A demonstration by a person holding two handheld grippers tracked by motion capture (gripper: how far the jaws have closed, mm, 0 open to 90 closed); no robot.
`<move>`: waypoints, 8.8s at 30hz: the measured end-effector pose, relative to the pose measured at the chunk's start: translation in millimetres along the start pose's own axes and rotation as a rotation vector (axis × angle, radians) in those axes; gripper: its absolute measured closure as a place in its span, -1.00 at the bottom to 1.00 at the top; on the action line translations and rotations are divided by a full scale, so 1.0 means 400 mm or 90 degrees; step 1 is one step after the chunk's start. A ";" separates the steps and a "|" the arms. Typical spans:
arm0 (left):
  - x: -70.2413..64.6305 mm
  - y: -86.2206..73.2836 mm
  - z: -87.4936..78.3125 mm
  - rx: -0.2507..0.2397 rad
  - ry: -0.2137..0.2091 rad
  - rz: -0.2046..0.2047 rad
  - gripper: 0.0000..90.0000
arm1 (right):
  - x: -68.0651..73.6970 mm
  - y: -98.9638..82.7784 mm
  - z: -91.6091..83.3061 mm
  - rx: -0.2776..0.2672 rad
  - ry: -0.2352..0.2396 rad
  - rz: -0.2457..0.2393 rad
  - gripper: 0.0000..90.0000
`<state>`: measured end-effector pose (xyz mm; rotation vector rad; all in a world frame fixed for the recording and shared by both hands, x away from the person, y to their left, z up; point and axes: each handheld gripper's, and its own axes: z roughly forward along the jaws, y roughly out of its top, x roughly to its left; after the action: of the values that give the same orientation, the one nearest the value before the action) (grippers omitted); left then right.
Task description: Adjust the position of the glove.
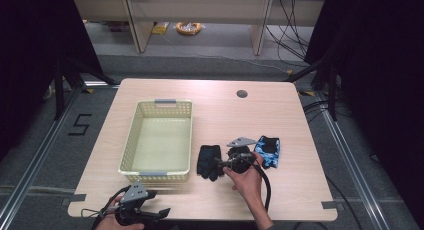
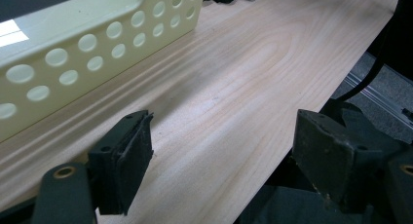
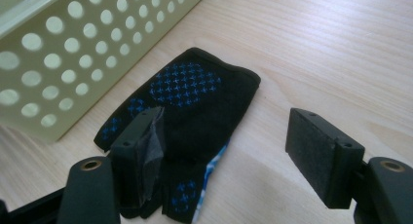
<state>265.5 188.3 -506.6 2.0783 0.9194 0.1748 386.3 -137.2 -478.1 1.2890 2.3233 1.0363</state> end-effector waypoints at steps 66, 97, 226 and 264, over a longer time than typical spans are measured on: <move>-0.005 0.000 0.004 -0.016 -0.005 -0.014 -0.50 | 0.008 -0.008 -0.155 -0.017 0.199 -0.215 0.93; -0.069 0.085 0.106 -0.030 -0.025 0.047 -0.41 | 0.010 -0.031 0.019 0.138 0.300 -0.397 0.87; -0.052 0.064 0.075 -0.026 -0.020 0.044 -0.51 | -0.046 0.010 -0.126 0.031 0.316 -0.250 0.92; -0.059 0.059 0.085 -0.021 -0.024 0.038 -0.51 | -0.014 -0.003 0.009 0.104 0.271 -0.292 0.30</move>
<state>275.8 141.9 -506.2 2.0729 0.8281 0.1801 390.6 -140.7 -482.0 0.5566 2.8788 1.0493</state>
